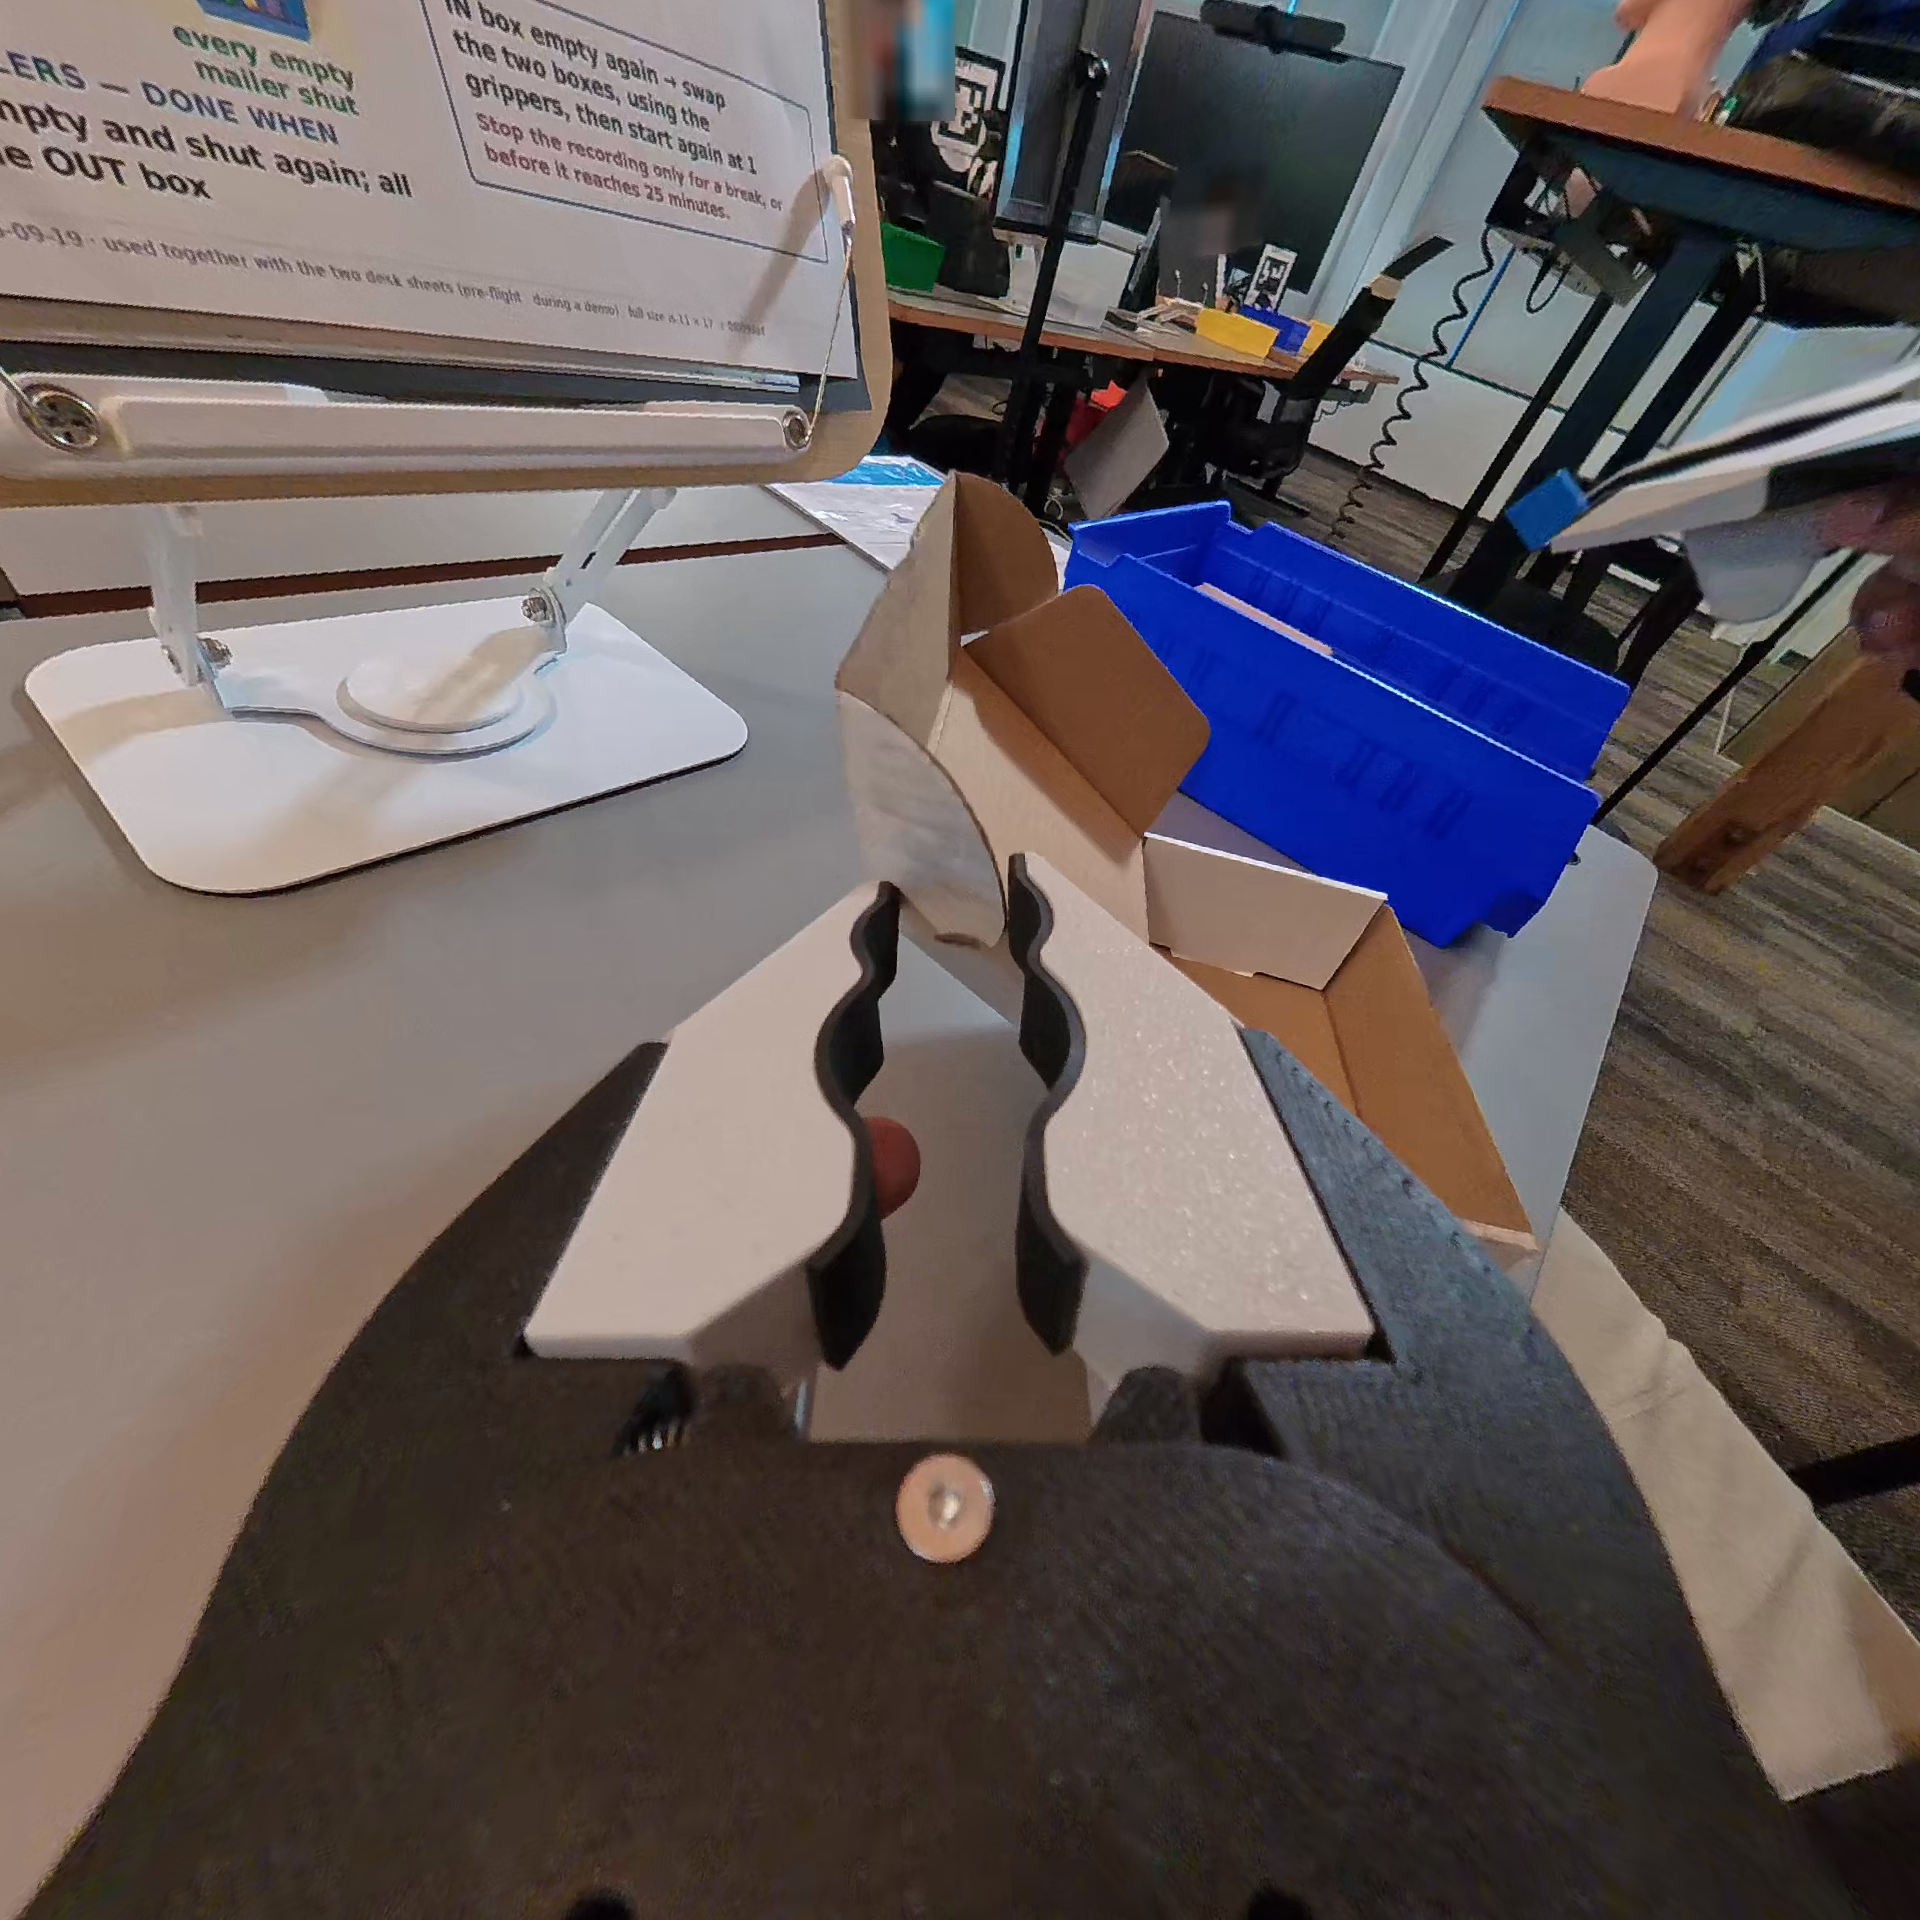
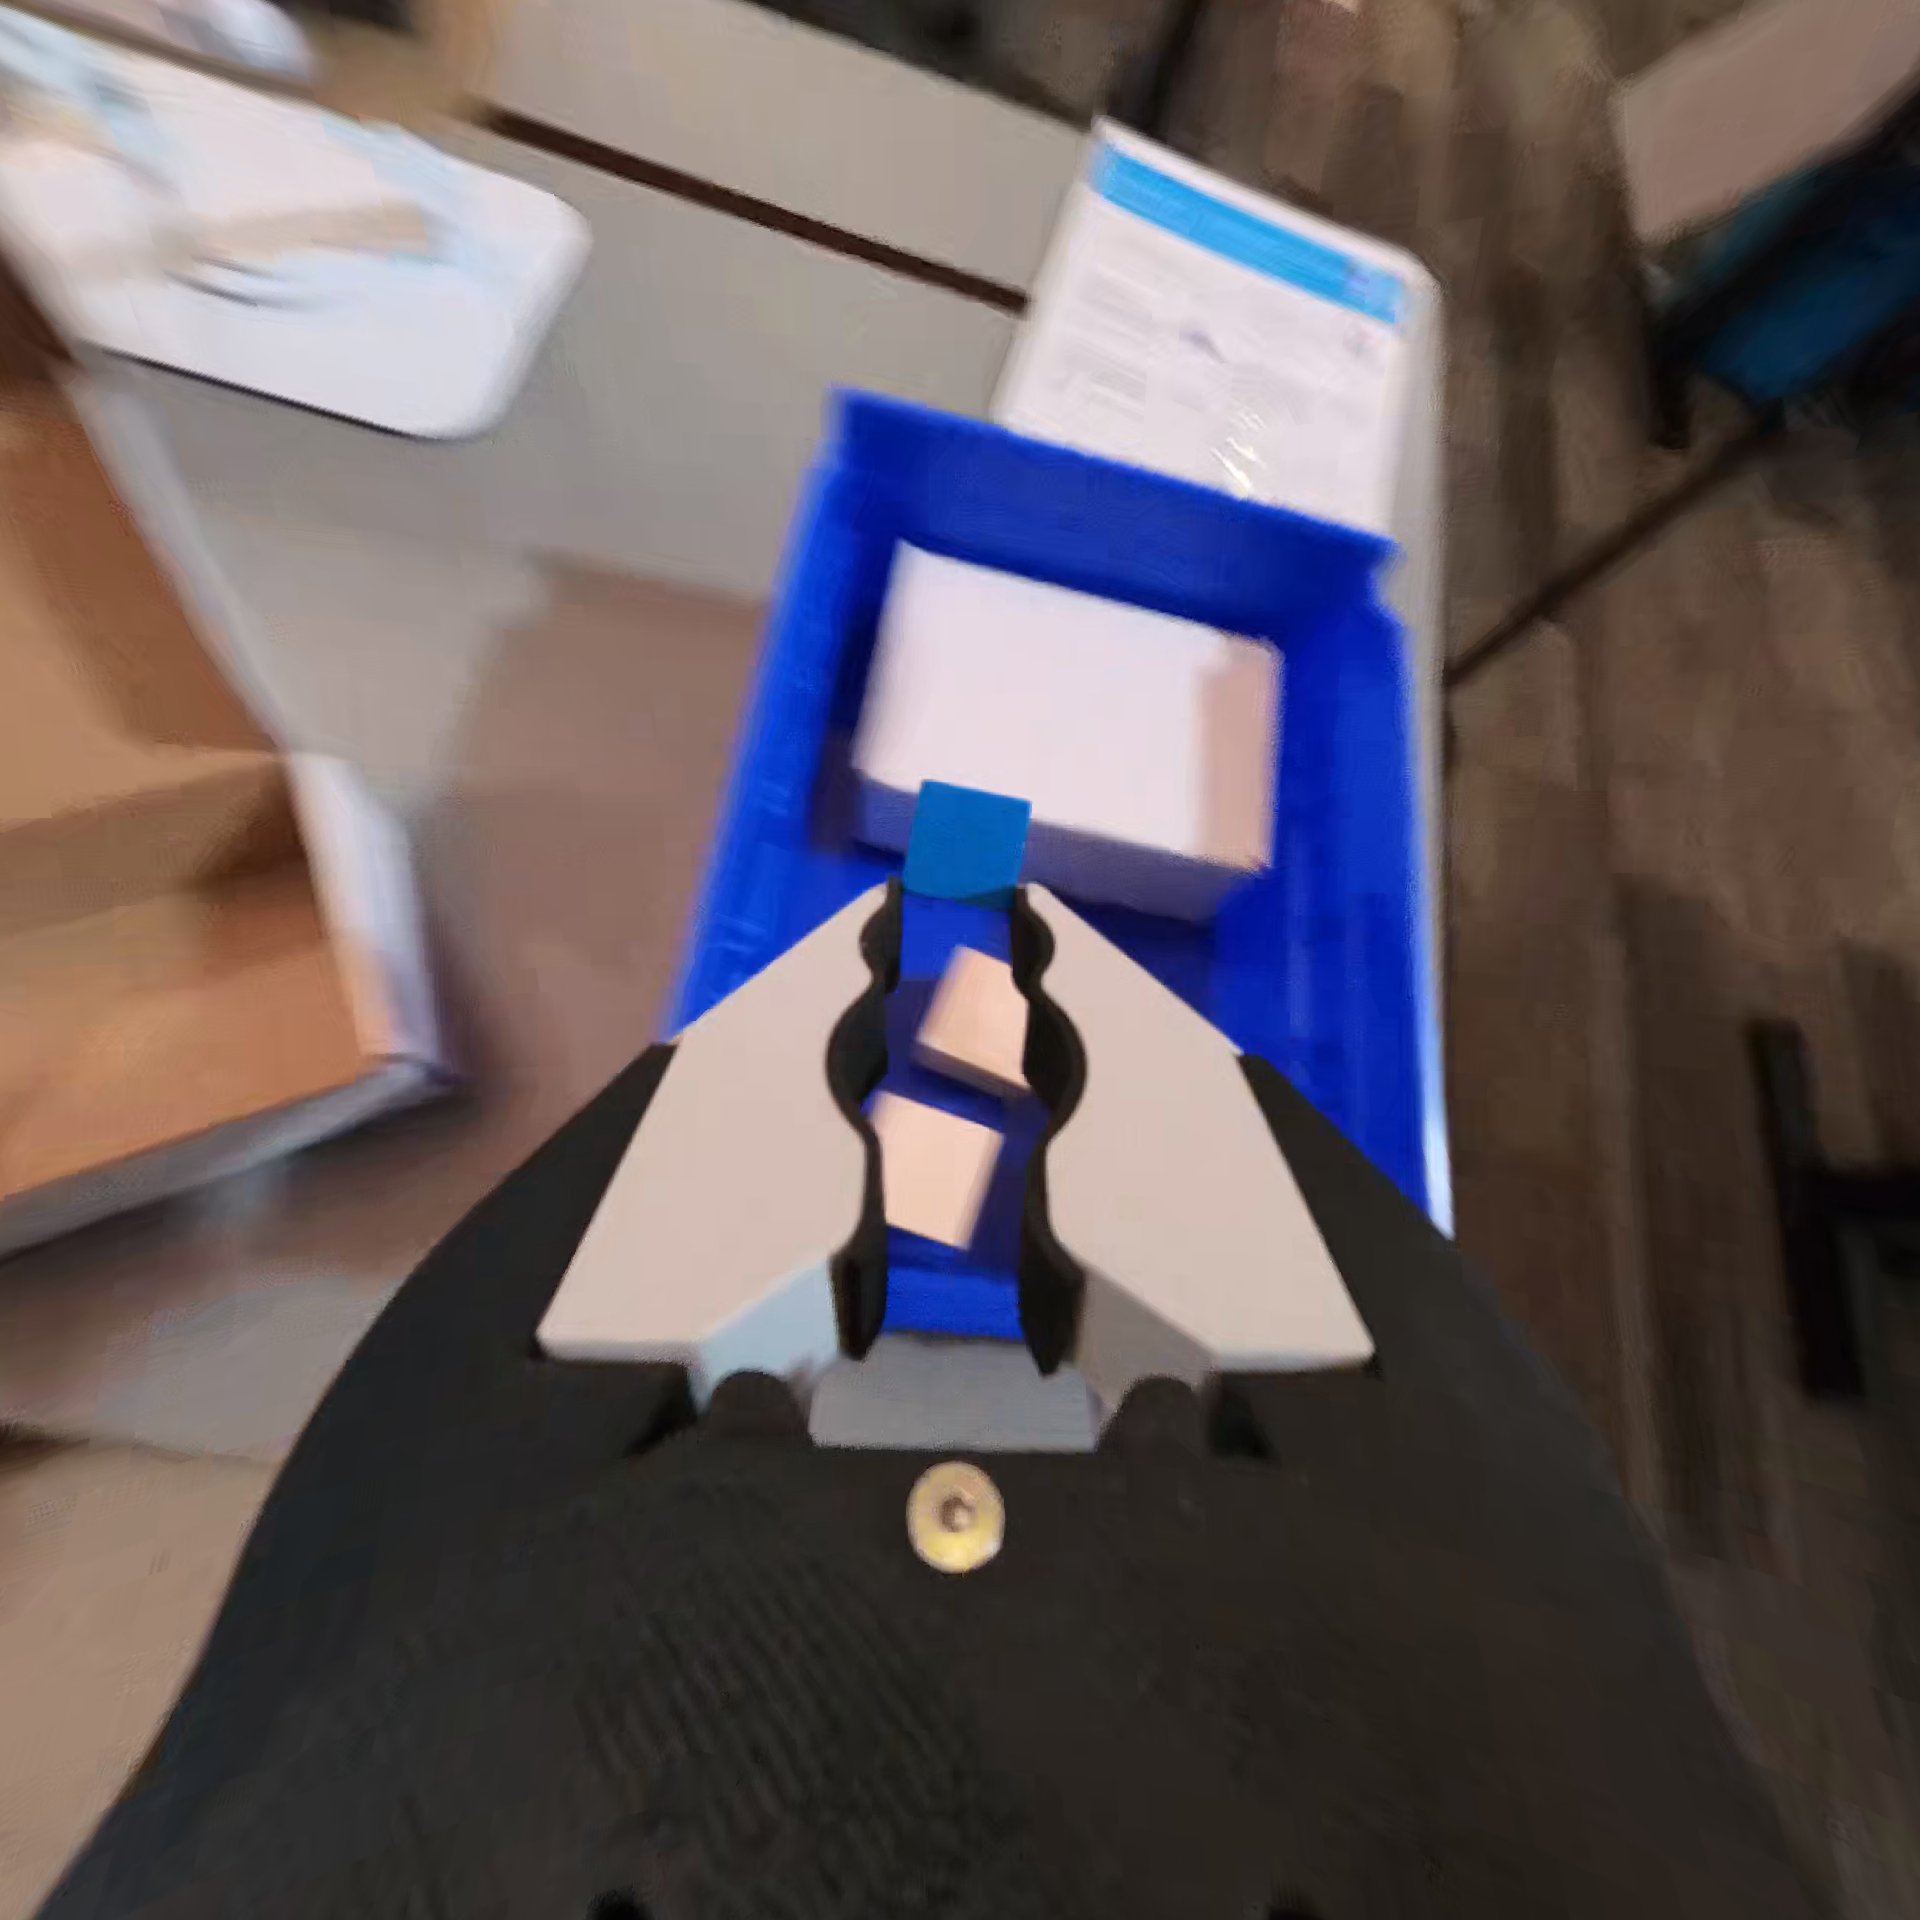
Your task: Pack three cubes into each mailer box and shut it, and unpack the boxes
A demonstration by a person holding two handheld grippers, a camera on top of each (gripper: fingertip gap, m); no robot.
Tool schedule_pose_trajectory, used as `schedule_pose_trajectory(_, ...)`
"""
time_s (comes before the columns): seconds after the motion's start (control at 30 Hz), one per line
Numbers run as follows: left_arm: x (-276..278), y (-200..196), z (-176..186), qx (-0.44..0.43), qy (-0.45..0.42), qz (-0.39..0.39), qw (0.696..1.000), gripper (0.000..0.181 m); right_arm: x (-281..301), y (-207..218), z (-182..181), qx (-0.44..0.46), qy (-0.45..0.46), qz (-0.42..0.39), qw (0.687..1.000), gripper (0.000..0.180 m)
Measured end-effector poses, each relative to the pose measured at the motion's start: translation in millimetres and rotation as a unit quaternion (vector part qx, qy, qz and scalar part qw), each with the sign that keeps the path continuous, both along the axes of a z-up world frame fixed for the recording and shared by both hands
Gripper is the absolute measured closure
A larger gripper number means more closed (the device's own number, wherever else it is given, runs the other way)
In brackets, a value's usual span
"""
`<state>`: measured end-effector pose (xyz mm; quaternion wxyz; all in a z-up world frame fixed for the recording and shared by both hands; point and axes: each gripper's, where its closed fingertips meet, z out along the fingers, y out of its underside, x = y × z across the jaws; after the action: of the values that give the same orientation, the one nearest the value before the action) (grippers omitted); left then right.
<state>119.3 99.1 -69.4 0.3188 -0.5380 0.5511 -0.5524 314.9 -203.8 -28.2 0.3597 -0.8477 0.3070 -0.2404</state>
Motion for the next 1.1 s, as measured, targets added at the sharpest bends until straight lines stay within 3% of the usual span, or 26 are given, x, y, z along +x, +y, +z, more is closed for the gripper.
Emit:
schedule_pose_trajectory(0.17,1,-5,0,0.001,-0.003,-0.001,1.0,0.161,52,-78,-72,-0.073,0.031,-0.104,0.991,0.16)
schedule_pose_trajectory(0.43,-2,-3,-2,0.001,-0.001,-0.003,1.0,0.161,74,-100,-131,-0.181,0.048,-0.14,0.972,0.16)
schedule_pose_trajectory(0.6,-4,-2,0,0.0,-0.004,-0.004,1.0,0.161,75,-106,-147,-0.175,0.073,-0.15,0.97,0.16)
schedule_pose_trajectory(0.73,-6,-2,2,-0.001,-0.008,-0.007,1.0,0.161,72,-102,-125,-0.136,0.074,-0.151,0.976,0.144)
schedule_pose_trajectory(0.83,-7,-3,4,-0.003,-0.011,-0.01,1.0,0.161,65,-80,-83,-0.102,0.032,-0.128,0.986,0.136)
schedule_pose_trajectory(0.93,-8,-6,3,-0.003,-0.008,-0.015,1.0,0.161,31,-14,-48,-0.034,0.019,-0.021,0.999,0.136)
schedule_pose_trajectory(1.03,-11,-6,3,0.002,-0.007,-0.01,1.0,0.16,-36,54,-46,0.007,0.053,0.118,0.992,0.138)
schedule_pose_trajectory(1.1,-13,-5,4,-0.006,-0.007,-0.007,1.0,0.16,-72,78,-44,0.009,0.025,0.176,0.984,0.146)
